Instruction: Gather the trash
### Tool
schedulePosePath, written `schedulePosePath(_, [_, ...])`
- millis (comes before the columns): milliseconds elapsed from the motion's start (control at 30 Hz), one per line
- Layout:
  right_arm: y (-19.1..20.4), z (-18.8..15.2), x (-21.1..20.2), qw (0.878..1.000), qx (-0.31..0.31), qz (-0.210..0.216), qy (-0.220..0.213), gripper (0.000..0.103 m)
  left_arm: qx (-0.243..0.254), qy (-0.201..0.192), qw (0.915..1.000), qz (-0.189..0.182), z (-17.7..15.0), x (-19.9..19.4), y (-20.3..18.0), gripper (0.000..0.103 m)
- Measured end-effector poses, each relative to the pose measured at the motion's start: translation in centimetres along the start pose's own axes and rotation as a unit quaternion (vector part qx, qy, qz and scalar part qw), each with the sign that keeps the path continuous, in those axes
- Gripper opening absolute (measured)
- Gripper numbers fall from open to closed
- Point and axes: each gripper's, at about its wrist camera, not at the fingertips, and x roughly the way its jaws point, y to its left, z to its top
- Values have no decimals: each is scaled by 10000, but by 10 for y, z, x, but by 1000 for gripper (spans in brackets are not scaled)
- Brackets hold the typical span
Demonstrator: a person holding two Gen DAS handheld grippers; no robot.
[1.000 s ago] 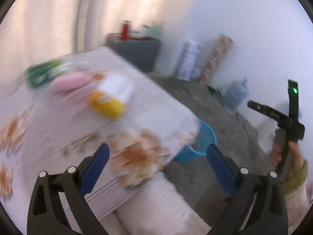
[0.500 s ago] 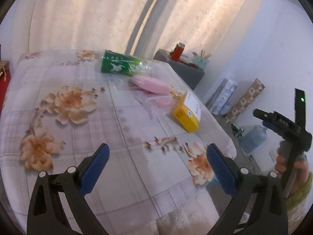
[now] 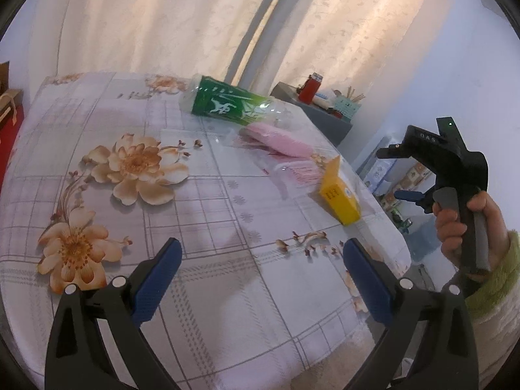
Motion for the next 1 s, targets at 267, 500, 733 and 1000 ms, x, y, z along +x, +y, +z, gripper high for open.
schedulePosePath(267, [34,8,39,9980,-308,-423,352,95,-123,-148,9998,-57,1,1,10,97])
schedulePosePath(500, [43,-2,62,9954,-506,-684,437,95,-183,-217,9995,-132,0,-6,21,97])
schedulePosePath(733, [34,-4,72,9961,-333,-718,400,81,-51,-213,9998,11,-3,-6,27,97])
schedulePosePath(1000, [23,-14,63,9969,-405,-620,273,76,106,-210,9997,28,-2,-6,23,97])
